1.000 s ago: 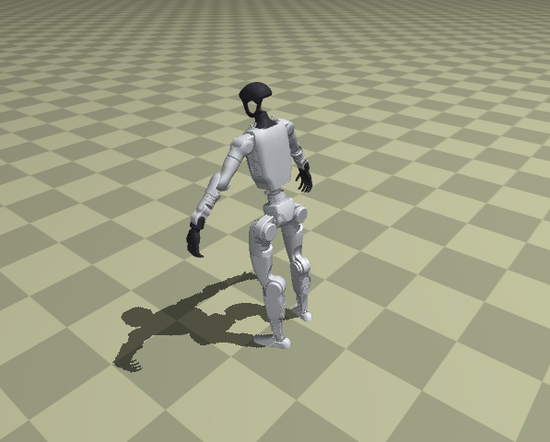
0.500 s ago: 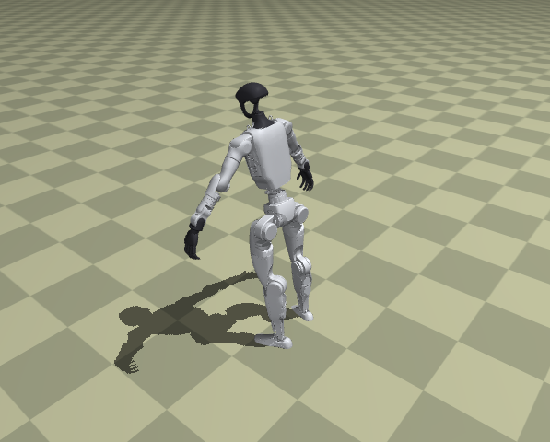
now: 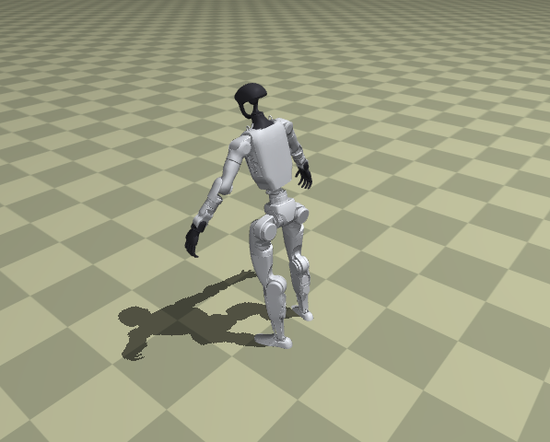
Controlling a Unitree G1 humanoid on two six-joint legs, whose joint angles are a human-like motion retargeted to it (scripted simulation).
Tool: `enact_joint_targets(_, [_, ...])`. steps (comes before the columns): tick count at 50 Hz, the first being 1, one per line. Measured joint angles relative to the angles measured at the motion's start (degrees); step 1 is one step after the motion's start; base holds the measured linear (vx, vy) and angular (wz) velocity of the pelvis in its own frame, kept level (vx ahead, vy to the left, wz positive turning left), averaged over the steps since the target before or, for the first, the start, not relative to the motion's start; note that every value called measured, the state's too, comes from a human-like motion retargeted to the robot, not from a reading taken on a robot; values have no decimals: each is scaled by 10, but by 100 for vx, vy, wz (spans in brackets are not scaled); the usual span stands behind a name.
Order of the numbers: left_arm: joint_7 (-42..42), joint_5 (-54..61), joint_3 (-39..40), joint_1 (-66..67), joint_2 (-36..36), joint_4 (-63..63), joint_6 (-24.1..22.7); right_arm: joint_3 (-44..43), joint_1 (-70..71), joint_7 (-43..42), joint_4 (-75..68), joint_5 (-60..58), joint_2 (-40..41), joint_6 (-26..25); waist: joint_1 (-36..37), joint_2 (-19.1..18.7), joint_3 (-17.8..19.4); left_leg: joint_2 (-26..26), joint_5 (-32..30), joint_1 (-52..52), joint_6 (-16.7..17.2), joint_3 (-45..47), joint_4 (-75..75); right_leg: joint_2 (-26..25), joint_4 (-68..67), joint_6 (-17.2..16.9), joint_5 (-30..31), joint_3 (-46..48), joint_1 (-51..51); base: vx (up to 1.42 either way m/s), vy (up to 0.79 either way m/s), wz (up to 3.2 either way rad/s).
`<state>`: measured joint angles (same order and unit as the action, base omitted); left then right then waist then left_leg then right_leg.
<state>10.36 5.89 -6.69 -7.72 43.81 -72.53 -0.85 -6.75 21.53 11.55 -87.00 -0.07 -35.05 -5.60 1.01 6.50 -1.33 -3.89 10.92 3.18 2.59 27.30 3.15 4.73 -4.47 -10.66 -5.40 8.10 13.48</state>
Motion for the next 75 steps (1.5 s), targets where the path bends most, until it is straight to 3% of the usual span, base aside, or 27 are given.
enact_joint_targets(11, [-52, 63, 8, -23, -19, 141, -13, 4, 6, -22, 41, 23, 17, -2, 7, -13, 14, -2, -1, -21, 5, 10, 0, -3, -15, 5, -33, -8, -8, 1, -8, -9])
enact_joint_targets(23, [-75, 195, 42, -55, -34, 386, -33, 11, 7, 14, 53, 54, 52, -27, 24, -51, 33, -28, -5, -49, 13, 22, -27, -30, 60, 19, -33, -24, -72, 3, -18, -18])
enact_joint_targets(28, [-55, 258, 52, -62, -47, 481, -40, 8, 2, 31, 41, 65, 54, -39, 30, -66, 45, -63, 42, -32, 6, 33, -135, -42, 77, 29, -37, -36, -102, 4, -20, -22])
enact_joint_targets(35, [-5, 325, 57, -56, -74, 563, -37, -17, -8, 32, 37, 86, 52, -49, 33, -92, 45, -109, 192, -12, -37, 58, -260, -67, 78, 36, -50, -43, -126, 3, -12, -13])
enact_joint_targets(43, [33, 376, 65, -27, -100, 597, -37, -48, -21, 12, 36, 109, 52, -53, 28, -113, 27, -115, 215, -37, -27, 66, -247, -89, 81, 36, -58, -42, -140, 1, -2, -3])
enact_joint_targets(60, [-22, 307, 61, 37, -146, 631, -54, -73, -59, -21, 14, 121, 74, -34, 8, -68, 14, -35, 151, -121, -18, 53, -33, -68, 80, 24, -63, -7, -152, -1, 6, 17])
enact_joint_targets(75, [-71, 232, 83, 37, -176, 668, -81, -60, -70, -9, 14, 148, 120, -17, 34, 0, 48, -8, 131, -96, -29, -6, -1, -41, 78, 29, -33, 45, -143, -10, 10, 41])
